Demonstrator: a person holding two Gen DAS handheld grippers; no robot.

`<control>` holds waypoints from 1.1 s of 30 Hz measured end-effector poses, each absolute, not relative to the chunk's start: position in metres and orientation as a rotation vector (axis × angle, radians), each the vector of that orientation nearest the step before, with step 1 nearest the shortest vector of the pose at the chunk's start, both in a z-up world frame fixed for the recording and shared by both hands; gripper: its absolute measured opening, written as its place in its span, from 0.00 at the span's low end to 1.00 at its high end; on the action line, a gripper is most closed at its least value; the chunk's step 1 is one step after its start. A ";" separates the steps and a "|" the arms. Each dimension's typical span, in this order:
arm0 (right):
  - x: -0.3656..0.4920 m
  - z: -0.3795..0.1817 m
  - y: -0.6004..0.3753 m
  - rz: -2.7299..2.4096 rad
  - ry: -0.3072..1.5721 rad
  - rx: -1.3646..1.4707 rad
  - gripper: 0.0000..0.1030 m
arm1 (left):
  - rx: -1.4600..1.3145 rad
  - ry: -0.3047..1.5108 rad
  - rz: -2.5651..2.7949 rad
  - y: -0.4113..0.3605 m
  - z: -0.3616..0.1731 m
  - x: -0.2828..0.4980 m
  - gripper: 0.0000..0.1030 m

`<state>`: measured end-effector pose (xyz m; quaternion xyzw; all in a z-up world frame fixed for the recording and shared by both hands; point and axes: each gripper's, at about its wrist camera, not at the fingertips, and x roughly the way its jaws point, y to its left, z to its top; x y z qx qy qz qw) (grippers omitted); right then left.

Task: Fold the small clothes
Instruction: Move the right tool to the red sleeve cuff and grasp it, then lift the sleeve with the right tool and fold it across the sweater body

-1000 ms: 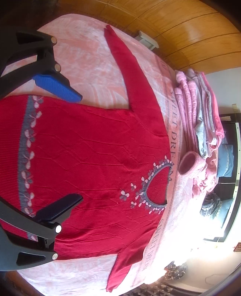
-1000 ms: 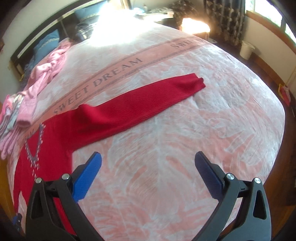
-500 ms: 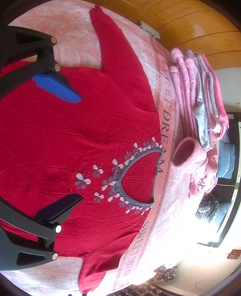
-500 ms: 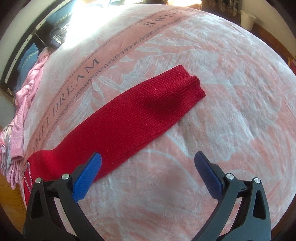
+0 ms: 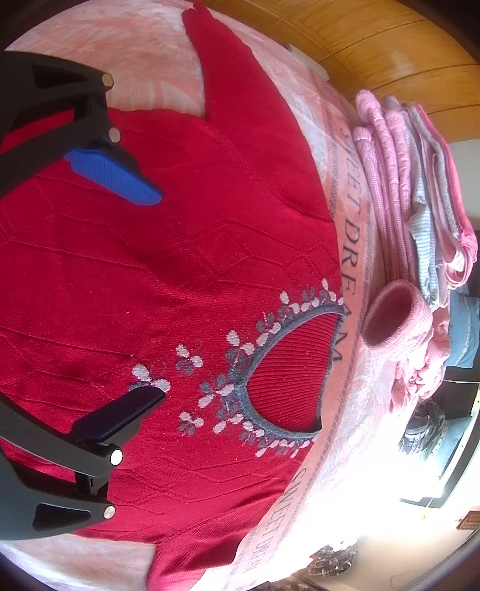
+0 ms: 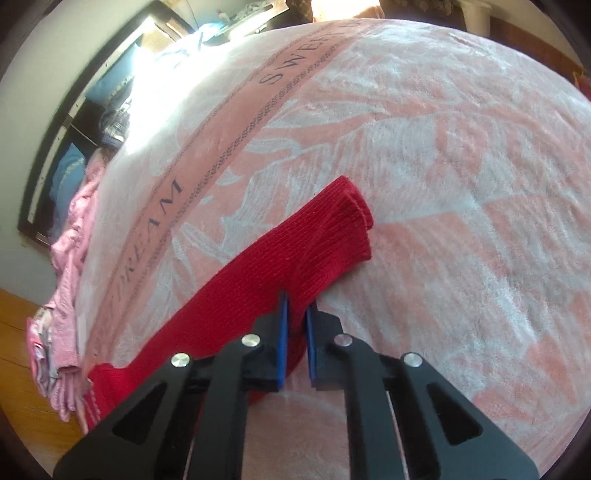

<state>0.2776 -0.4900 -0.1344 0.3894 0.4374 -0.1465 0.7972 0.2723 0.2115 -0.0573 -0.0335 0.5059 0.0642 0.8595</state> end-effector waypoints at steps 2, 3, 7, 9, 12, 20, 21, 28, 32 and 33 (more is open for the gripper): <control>0.274 -0.123 -0.493 -0.296 0.908 0.822 0.07 | -0.049 1.048 0.128 0.208 -0.055 0.270 0.96; 0.273 -0.116 -0.494 -0.288 0.893 0.815 0.07 | -0.039 1.038 0.125 0.207 -0.053 0.269 0.96; 0.264 -0.111 -0.509 -0.355 0.912 0.821 0.06 | -0.032 1.023 0.104 0.202 -0.049 0.267 0.96; 0.259 -0.132 -0.512 -0.400 0.989 0.831 0.06 | -0.030 1.028 0.095 0.201 -0.049 0.268 0.96; 0.249 -0.150 -0.509 -0.414 0.998 0.837 0.07 | -0.023 1.035 0.097 0.201 -0.052 0.269 0.96; 0.268 -0.097 -0.466 -0.513 0.937 0.608 0.06 | -0.058 1.044 0.121 0.220 -0.052 0.275 0.96; 0.275 -0.090 -0.453 -0.502 0.925 0.581 0.06 | -0.066 1.047 0.124 0.224 -0.052 0.277 0.96; 0.329 -0.054 -0.325 -0.190 0.923 0.402 0.07 | -0.112 1.061 0.138 0.251 -0.053 0.285 0.96; 0.350 -0.054 -0.242 -0.006 0.961 0.356 0.07 | -0.116 1.064 0.132 0.259 -0.054 0.287 0.96; 0.353 -0.055 -0.221 0.034 0.968 0.342 0.07 | -0.120 1.066 0.130 0.261 -0.055 0.288 0.96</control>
